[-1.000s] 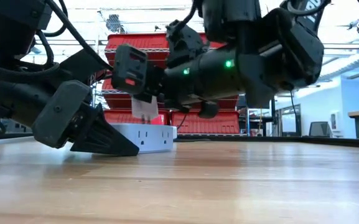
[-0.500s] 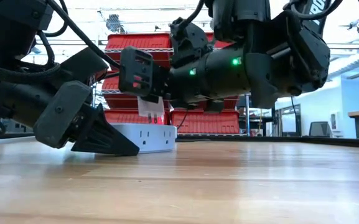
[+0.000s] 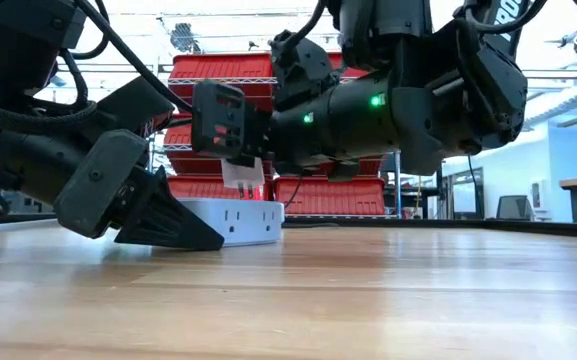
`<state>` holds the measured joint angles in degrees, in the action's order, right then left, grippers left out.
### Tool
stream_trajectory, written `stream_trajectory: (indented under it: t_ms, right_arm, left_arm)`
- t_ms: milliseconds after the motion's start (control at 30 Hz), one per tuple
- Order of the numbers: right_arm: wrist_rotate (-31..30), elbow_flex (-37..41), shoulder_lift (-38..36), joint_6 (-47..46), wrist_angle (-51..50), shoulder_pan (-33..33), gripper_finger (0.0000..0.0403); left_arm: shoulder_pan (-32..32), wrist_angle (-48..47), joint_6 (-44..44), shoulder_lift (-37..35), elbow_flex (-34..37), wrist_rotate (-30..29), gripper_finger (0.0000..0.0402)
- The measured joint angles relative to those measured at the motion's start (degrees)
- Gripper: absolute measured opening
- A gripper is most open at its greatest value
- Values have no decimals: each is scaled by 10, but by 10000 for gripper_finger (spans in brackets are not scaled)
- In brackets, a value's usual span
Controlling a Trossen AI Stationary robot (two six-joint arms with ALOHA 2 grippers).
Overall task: Insert USB
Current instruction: Insert the light pink charger adapter into the bottom white outlet extension
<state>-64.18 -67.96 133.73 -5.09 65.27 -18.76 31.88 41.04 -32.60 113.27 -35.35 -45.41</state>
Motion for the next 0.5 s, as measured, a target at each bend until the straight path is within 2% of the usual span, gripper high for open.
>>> stream_trajectory:
  t_ms: [500]
  right_arm:
    - [-4,-1,-2,-28,-54,5,163]
  left_arm:
    - [0,0,0,0,0,0,0]
